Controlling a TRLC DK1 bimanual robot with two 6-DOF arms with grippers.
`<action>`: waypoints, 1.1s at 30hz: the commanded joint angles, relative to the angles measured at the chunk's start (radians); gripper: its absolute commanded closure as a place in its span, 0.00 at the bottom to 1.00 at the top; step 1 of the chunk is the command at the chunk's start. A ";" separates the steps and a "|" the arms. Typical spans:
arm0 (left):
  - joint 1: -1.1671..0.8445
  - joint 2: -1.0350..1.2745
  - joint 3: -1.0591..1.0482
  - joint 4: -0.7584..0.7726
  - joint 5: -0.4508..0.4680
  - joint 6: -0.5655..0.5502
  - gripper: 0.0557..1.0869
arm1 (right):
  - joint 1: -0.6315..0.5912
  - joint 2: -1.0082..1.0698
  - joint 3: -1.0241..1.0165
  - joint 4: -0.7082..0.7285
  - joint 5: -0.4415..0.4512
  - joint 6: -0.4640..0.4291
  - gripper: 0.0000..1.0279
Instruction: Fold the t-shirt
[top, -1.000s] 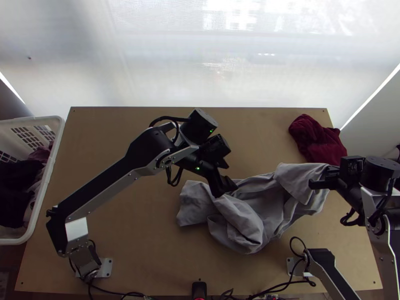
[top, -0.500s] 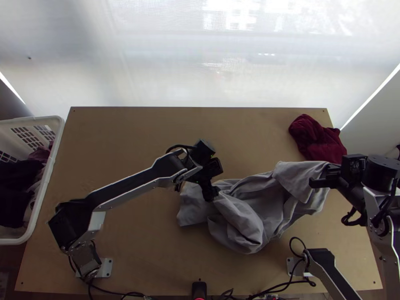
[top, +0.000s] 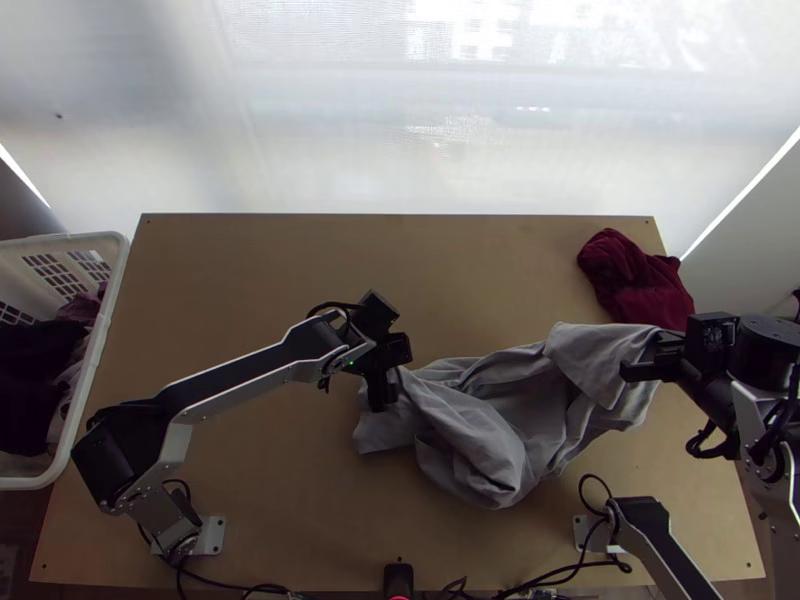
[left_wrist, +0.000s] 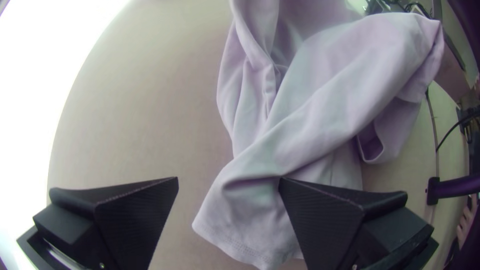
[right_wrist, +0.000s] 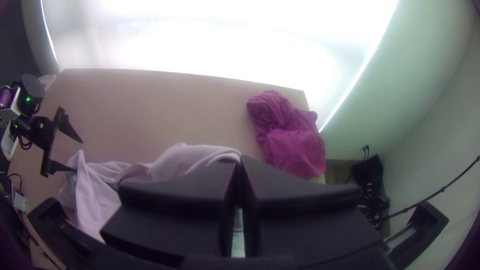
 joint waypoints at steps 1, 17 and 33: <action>0.007 -0.022 -0.052 -0.033 0.000 0.052 0.05 | 0.006 -0.002 0.010 -0.004 -0.006 -0.002 0.97; -0.018 0.052 -0.078 0.096 0.000 0.004 0.78 | 0.018 -0.015 0.025 -0.030 -0.013 -0.002 0.97; 0.341 -0.310 0.070 -0.206 -0.016 0.021 0.96 | 0.040 0.001 0.047 -0.027 -0.036 0.011 0.97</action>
